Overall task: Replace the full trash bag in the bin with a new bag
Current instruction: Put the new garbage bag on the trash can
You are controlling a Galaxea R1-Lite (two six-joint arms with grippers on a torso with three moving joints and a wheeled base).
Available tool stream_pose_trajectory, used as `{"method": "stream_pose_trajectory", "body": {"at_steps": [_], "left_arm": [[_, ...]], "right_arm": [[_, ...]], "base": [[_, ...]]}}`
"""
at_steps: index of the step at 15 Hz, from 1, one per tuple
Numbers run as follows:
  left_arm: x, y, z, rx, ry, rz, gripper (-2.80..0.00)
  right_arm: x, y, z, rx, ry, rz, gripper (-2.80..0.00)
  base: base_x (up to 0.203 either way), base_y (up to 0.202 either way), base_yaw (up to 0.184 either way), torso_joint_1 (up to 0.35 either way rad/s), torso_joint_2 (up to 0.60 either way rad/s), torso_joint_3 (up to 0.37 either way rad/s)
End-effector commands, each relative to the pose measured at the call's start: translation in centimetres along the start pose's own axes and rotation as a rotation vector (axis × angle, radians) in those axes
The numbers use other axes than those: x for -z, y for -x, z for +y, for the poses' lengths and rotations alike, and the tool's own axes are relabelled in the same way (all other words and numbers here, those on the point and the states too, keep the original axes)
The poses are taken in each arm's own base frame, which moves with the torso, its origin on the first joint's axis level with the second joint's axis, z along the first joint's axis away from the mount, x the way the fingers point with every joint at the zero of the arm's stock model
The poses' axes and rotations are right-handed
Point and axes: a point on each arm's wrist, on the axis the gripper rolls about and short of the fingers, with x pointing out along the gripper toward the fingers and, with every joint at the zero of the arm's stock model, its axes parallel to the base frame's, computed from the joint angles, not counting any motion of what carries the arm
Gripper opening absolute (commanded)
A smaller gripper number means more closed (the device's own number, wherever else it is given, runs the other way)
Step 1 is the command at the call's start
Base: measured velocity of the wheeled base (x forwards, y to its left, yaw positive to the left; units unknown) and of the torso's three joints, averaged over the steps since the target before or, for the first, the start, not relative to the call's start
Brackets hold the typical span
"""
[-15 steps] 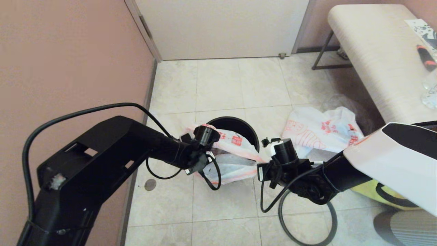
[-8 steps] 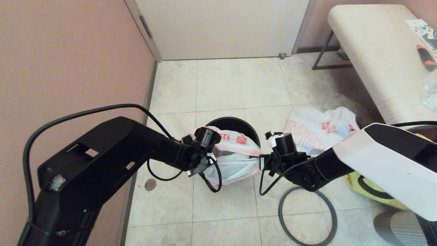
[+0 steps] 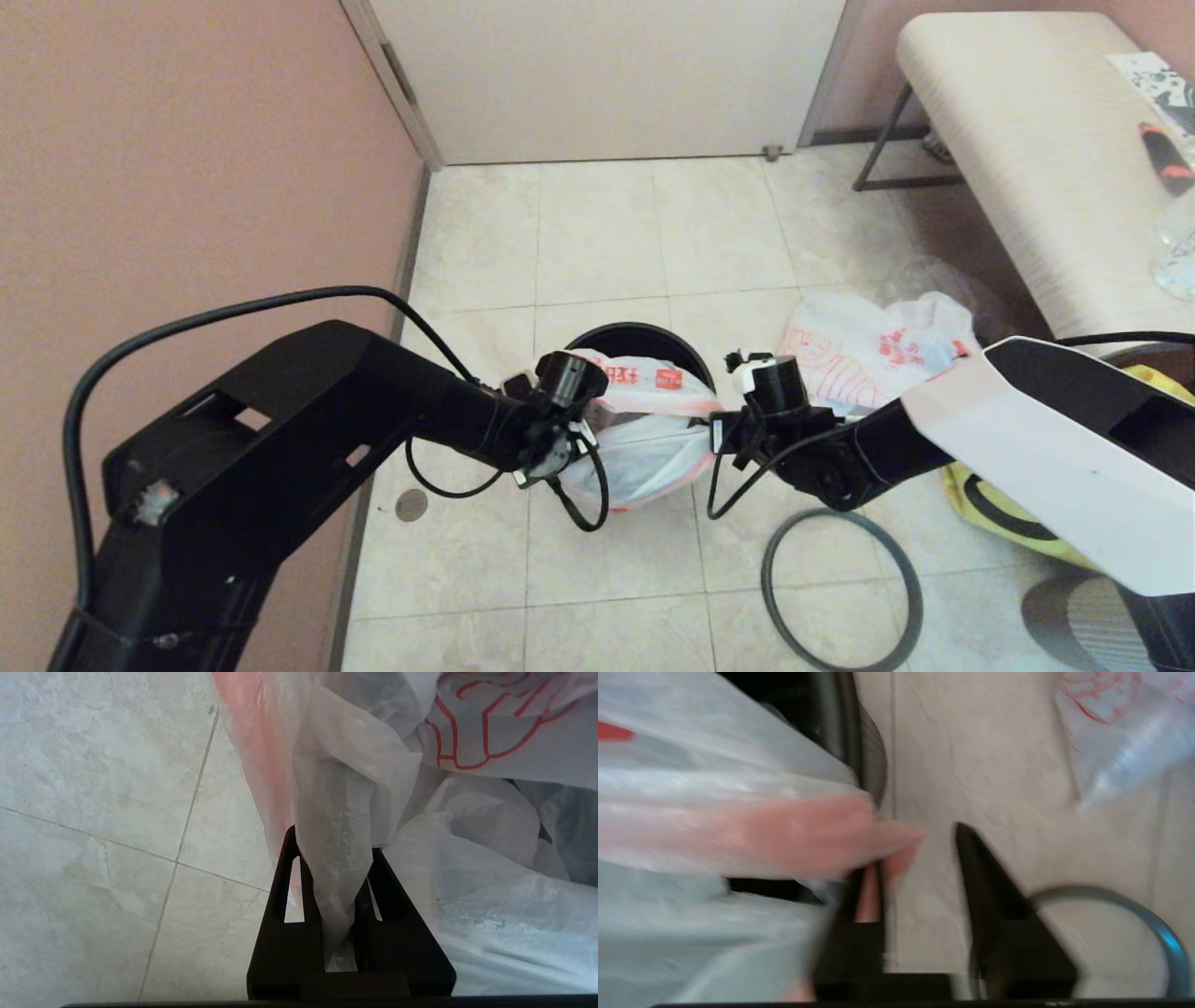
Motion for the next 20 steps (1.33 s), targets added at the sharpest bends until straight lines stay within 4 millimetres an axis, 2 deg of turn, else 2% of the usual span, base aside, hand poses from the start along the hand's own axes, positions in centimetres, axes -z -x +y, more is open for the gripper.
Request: {"method": "stream_pose_trajectory", "body": {"at_steps": [1,6,7,9,10,13,16,18,20], "left_arm": [[0.0,-0.2,0.0,-0.002,0.006,-0.002,-2.8],[-0.3,-0.1,-0.4,0.008,0.015,-0.016,-2.8],[-0.3,-0.1,-0.4,0.008,0.013,-0.016,-2.8],[-0.7,-0.4,-0.1,0.001,0.021,-0.019,-2.8],[-0.3,-0.1,-0.5,0.01,0.011,-0.017,-2.8],[-0.3,0.0,-0.5,0.013,0.01,-0.016,-2.8],[-0.2,0.0,-0.5,0.013,0.006,-0.013,-2.8],[-0.3,0.0,-0.5,0.014,0.007,-0.013,-2.8],[-0.2,0.3,-0.5,0.014,0.005,-0.008,-2.8]], "right_arm": [[-0.7,2.2,-0.2,-0.01,0.0,-0.003,0.0],[0.6,8.1,-1.5,-0.032,0.012,0.076,0.0],[0.7,8.9,-1.7,-0.059,-0.022,0.085,0.0],[0.6,9.3,-1.2,-0.09,-0.034,0.081,0.0],[0.4,9.6,-0.7,-0.111,-0.038,0.048,-2.8],[0.9,10.4,1.9,-0.181,0.001,0.035,-2.8],[3.6,7.5,3.7,-0.183,0.08,0.087,-2.8],[3.4,6.2,4.5,-0.193,0.085,0.068,-2.8],[2.8,4.6,4.4,-0.188,0.071,0.043,-2.8]], "base": [[0.0,0.0,0.0,0.0,0.0,0.0],[0.0,0.0,0.0,0.0,0.0,0.0],[0.0,0.0,0.0,0.0,0.0,0.0],[0.0,0.0,0.0,0.0,0.0,0.0],[0.0,0.0,0.0,0.0,0.0,0.0],[0.0,0.0,0.0,0.0,0.0,0.0],[0.0,0.0,0.0,0.0,0.0,0.0],[0.0,0.0,0.0,0.0,0.0,0.0],[0.0,0.0,0.0,0.0,0.0,0.0]]}}
